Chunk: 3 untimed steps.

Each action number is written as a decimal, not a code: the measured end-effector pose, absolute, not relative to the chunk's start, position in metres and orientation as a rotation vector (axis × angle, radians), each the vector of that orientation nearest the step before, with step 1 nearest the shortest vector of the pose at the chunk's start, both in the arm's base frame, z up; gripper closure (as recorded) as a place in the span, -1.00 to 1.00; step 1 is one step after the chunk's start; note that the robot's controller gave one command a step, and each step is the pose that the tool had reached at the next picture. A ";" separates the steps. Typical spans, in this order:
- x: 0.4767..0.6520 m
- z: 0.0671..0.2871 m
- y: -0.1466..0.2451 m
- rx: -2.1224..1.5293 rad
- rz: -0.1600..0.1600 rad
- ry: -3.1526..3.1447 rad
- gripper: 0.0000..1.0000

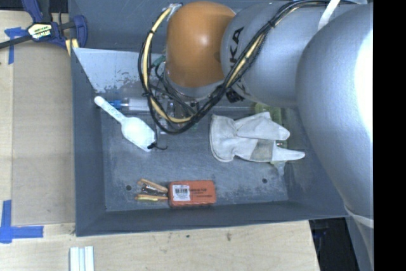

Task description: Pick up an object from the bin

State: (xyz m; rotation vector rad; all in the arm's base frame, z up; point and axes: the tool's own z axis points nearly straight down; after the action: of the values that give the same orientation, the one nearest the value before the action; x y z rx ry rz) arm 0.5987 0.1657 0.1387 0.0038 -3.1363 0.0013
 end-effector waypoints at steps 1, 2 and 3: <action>0.601 0.144 0.165 0.000 -0.002 -3.144 -1.00; 0.605 0.123 0.167 0.113 -0.002 -3.148 -1.00; 0.605 0.071 0.170 0.253 -0.002 -3.134 1.00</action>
Offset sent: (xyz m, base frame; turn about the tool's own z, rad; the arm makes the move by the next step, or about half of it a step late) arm 0.0071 0.0021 -0.0526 -0.1565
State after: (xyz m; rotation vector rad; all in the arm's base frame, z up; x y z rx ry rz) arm 0.6047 0.1700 0.0715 0.2530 -3.1341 -0.0018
